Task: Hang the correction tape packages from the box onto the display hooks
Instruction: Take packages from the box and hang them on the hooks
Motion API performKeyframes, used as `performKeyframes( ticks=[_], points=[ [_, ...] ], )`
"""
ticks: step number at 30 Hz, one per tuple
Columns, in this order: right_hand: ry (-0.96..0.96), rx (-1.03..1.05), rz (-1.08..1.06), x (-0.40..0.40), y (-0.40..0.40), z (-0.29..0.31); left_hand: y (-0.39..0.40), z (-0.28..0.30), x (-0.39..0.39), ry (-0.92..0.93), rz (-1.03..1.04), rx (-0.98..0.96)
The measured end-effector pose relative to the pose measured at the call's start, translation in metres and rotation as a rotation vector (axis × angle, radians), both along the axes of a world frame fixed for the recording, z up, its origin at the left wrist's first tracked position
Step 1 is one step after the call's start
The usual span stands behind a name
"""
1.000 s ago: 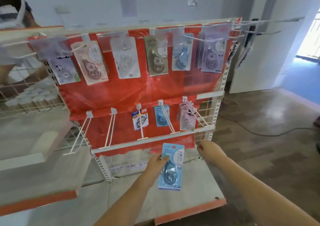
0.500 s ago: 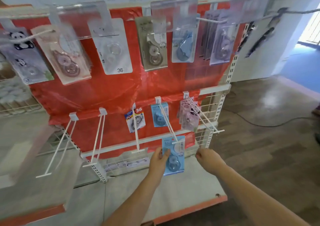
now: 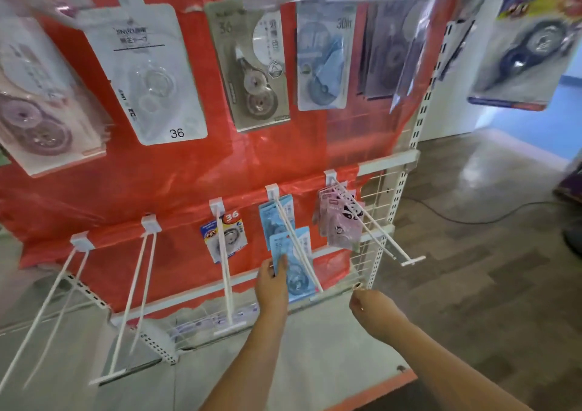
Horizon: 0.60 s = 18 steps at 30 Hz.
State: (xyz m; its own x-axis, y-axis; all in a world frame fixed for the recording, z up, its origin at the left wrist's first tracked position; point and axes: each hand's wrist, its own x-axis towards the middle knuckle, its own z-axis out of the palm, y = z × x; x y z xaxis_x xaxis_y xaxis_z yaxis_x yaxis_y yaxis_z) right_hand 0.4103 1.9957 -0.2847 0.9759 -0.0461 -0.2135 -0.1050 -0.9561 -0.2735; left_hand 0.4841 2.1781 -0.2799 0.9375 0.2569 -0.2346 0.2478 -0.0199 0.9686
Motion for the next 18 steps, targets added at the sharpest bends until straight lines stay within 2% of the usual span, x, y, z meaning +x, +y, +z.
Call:
performKeyframes(
  ticks=[4, 7, 10, 14, 18],
  points=[
    [0.005, 0.010, -0.050, 0.017, -0.008, -0.027, -0.009, -0.008, 0.045, -0.014, 0.112, -0.015],
    [0.059, 0.035, -0.058, 0.024, -0.005, -0.041, -0.013, -0.012, 0.072, -0.079, 0.136, 0.036],
    [0.096, 0.070, -0.076, 0.021, -0.001, -0.058, -0.013, -0.018, 0.090, -0.051, 0.120, 0.125],
    [0.152, 0.114, -0.134, 0.007, 0.003, -0.072, -0.007, -0.025, 0.097, -0.054, 0.099, 0.120],
    [0.183, 0.143, -0.142, -0.012, 0.005, -0.065, 0.007, -0.032, 0.071, -0.020, 0.014, 0.151]
  ],
)
